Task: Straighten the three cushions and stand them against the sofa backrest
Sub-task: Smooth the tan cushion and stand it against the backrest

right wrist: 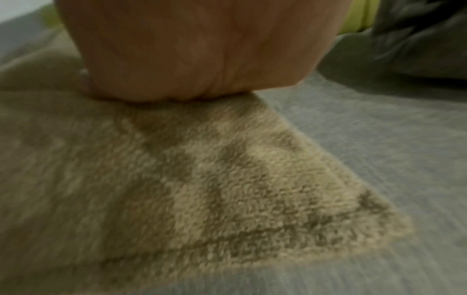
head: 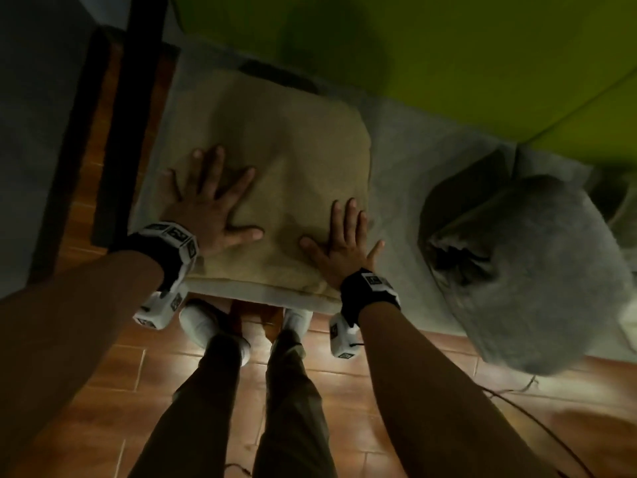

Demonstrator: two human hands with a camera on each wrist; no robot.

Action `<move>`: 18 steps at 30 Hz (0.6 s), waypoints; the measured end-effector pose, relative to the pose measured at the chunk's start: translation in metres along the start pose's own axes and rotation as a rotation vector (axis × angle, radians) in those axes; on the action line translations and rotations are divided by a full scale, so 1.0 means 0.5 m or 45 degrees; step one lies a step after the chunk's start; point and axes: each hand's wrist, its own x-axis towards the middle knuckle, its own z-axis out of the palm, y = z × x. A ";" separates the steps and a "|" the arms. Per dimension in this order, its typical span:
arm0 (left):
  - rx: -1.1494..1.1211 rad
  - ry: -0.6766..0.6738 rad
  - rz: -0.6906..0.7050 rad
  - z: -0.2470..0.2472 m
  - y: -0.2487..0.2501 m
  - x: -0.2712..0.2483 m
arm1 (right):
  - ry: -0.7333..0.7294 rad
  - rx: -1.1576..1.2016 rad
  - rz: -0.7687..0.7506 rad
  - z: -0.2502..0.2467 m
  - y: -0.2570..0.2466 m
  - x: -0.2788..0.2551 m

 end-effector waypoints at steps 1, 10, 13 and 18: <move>-0.007 -0.023 -0.018 -0.002 0.004 0.000 | -0.039 0.089 0.073 -0.008 0.013 -0.004; 0.005 -0.145 -0.111 -0.013 0.000 -0.002 | 0.511 -0.018 -0.635 -0.053 -0.175 -0.027; 0.045 -0.227 -0.137 -0.015 -0.020 -0.010 | 0.294 -0.391 -0.759 -0.040 -0.162 0.061; 0.045 -0.281 -0.087 -0.018 -0.012 0.018 | 0.214 -0.382 -0.527 -0.054 -0.048 0.106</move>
